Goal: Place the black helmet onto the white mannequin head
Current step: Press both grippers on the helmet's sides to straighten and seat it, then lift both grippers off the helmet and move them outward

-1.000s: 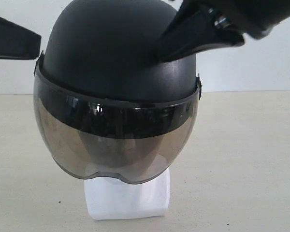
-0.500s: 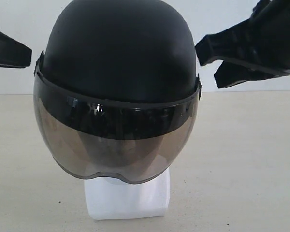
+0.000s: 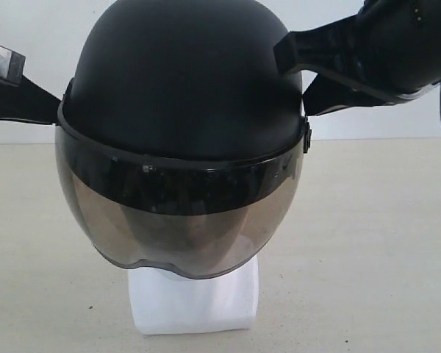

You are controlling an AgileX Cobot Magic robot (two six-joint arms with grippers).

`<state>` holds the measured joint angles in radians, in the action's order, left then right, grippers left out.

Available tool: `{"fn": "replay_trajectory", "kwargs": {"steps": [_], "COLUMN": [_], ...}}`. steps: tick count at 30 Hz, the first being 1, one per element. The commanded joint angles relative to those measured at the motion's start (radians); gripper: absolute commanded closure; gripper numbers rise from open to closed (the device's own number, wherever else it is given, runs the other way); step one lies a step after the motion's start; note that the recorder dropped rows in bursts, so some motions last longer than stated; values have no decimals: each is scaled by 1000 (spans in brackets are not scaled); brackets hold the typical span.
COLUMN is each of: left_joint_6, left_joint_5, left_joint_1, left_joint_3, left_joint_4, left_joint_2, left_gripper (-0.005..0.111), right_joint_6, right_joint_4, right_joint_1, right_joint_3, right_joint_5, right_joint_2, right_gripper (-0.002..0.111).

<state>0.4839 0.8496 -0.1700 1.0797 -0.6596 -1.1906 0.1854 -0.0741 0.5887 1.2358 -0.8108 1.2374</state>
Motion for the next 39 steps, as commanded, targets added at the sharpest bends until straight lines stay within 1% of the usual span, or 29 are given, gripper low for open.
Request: {"fn": "replay_trajectory", "kwargs": {"steps": [1, 14, 33, 39], "left_joint_6": [7, 7, 7, 7], "left_joint_5": [-8, 16, 14, 44], "left_joint_1": [-3, -3, -3, -3], "left_joint_3": [4, 2, 2, 2], "left_joint_4": [-9, -9, -15, -9], "left_joint_2": [-21, -46, 74, 79], "left_gripper": [102, 102, 102, 102], "right_joint_6": [-43, -90, -90, -90], "right_joint_4": [-89, -117, -110, -110], "right_joint_1": [-1, -1, -1, -1], "right_joint_3": [3, 32, 32, 32], "right_joint_5": [57, 74, 26, 24], "right_joint_2": [2, 2, 2, -7], "right_gripper": [108, 108, 108, 108]}}
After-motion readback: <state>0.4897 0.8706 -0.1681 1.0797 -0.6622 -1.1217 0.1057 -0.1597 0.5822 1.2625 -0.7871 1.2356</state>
